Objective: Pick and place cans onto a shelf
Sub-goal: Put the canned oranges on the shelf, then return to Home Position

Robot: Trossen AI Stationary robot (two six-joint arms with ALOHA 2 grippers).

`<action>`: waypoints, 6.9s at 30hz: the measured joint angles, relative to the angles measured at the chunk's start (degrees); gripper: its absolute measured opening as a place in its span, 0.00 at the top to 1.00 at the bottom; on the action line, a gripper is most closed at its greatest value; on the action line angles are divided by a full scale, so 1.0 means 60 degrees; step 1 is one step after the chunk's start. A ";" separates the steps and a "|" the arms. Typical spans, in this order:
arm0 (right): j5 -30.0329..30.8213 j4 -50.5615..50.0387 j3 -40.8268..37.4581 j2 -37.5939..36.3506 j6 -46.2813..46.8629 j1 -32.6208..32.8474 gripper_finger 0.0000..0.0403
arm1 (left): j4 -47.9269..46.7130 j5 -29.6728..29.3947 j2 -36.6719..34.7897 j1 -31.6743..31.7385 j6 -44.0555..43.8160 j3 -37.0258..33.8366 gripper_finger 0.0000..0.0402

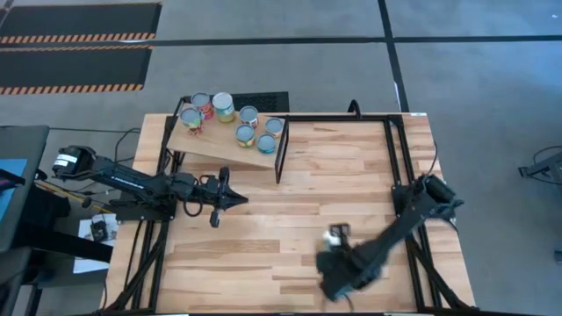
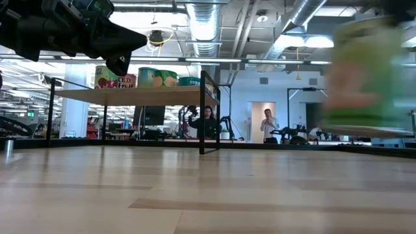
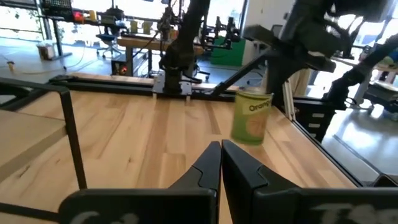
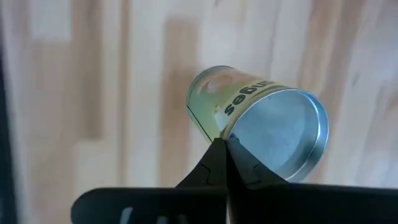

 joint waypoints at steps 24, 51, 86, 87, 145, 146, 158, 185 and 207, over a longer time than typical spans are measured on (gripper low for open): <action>-0.0376 0.5025 -0.0185 0.0073 -0.7808 -0.4537 0.98 | -0.0977 -0.1523 0.0000 -0.1175 0.0758 0.0004 1.00; -0.0660 0.5182 -0.0159 0.1005 -0.8409 -0.4539 0.89 | -0.1292 -0.1512 0.0004 -0.1182 0.0357 0.0004 1.00; -0.0936 1.3674 -0.9028 -0.5295 -0.7027 -0.5048 0.99 | -0.4245 -0.1682 0.0606 -0.1186 0.0855 0.1851 1.00; -0.0941 1.4366 -0.9493 -0.5461 -0.7027 -0.5113 0.98 | -0.4621 -0.1684 0.0794 -0.1186 0.0861 0.2140 1.00; -0.1071 1.7637 -1.3102 -0.7614 -0.7136 -0.4780 0.96 | -1.9771 -0.5066 0.1614 0.0926 -0.0977 1.1425 1.00; -0.1071 1.7636 -1.3102 -0.7614 -0.7136 -0.4780 0.96 | -1.9806 -0.5006 0.1644 0.1358 -0.0773 1.1554 1.00; -0.1075 1.7657 -1.3102 -0.7614 -0.7063 -0.4778 0.96 | -1.9543 -0.3316 0.2877 0.4680 0.0865 1.2402 1.00; -0.1079 1.7450 -1.3099 -0.7614 -0.7111 -0.4776 0.97 | -2.0078 -0.2937 0.4244 0.5826 0.0208 1.3406 0.97; -0.1089 1.7497 -1.3097 -0.7614 -0.6954 -0.4758 0.96 | -1.9599 -0.3384 0.3841 0.5380 0.0499 1.3398 0.87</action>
